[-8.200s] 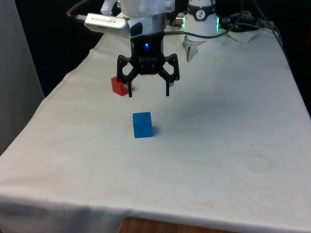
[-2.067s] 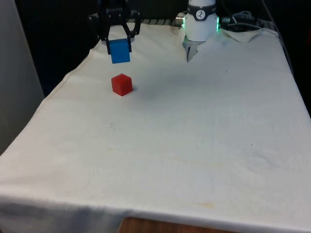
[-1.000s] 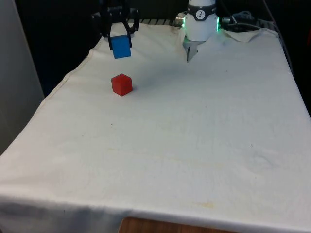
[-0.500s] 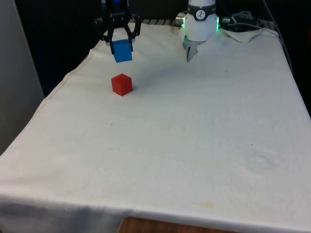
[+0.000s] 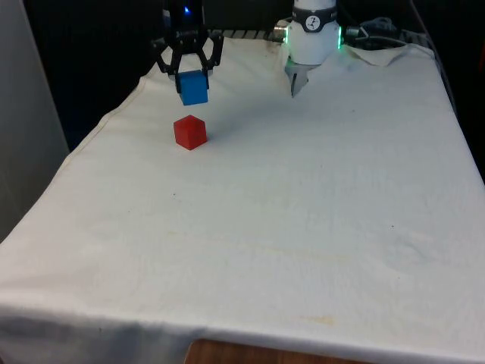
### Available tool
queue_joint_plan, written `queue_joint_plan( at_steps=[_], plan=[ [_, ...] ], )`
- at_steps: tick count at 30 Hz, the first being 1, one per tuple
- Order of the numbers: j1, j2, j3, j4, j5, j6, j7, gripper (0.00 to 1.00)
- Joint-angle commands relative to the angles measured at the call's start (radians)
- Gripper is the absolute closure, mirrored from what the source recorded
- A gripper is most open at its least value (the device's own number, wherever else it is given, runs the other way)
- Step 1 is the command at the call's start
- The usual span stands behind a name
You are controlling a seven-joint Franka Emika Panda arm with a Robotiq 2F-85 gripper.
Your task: Stack the two cubes.
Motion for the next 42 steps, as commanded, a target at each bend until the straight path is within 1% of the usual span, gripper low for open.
queue_joint_plan(
  at_steps=[1, 6, 7, 8, 14, 15, 16, 19, 23, 24, 25, 27, 31, 32, 33, 36, 40, 41, 42],
  plan=[
    [0.001, 0.005, -0.001, -0.004, -0.009, 0.020, -0.001, 1.00],
    [0.001, 0.023, -0.001, -0.011, -0.007, 0.039, -0.016, 1.00],
    [0.000, 0.021, 0.000, -0.008, 0.000, 0.022, -0.018, 1.00],
    [0.001, 0.026, -0.001, -0.012, -0.007, 0.041, -0.019, 1.00],
    [0.001, 0.048, 0.000, -0.014, -0.003, 0.059, -0.032, 1.00],
    [0.000, 0.045, 0.000, -0.009, 0.000, 0.039, -0.030, 1.00],
    [0.001, 0.050, 0.000, -0.014, -0.003, 0.061, -0.034, 1.00],
    [0.000, 0.060, 0.002, -0.016, 0.003, 0.072, -0.043, 1.00],
    [0.000, 0.067, 0.004, -0.016, 0.005, 0.079, -0.049, 1.00],
    [0.000, 0.068, 0.001, -0.012, 0.000, 0.063, -0.041, 1.00],
    [-0.001, 0.069, 0.004, -0.016, 0.006, 0.081, -0.051, 1.00],
    [-0.002, 0.074, 0.006, -0.017, 0.010, 0.088, -0.058, 1.00],
    [-0.008, 0.084, 0.007, -0.015, 0.026, 0.100, -0.076, 1.00],
    [-0.001, 0.087, -0.001, -0.013, 0.010, 0.088, -0.060, 1.00],
    [-0.009, 0.087, 0.007, -0.015, 0.032, 0.103, -0.082, 1.00],
    [-0.010, 0.096, 0.006, -0.012, 0.049, 0.108, -0.099, 1.00],
    [-0.010, 0.112, 0.004, -0.004, 0.070, 0.115, -0.118, 1.00],
    [-0.002, 0.114, -0.007, -0.004, 0.054, 0.104, -0.104, 1.00],
    [-0.011, 0.120, 0.003, -0.001, 0.079, 0.119, -0.126, 1.00]
  ],
)
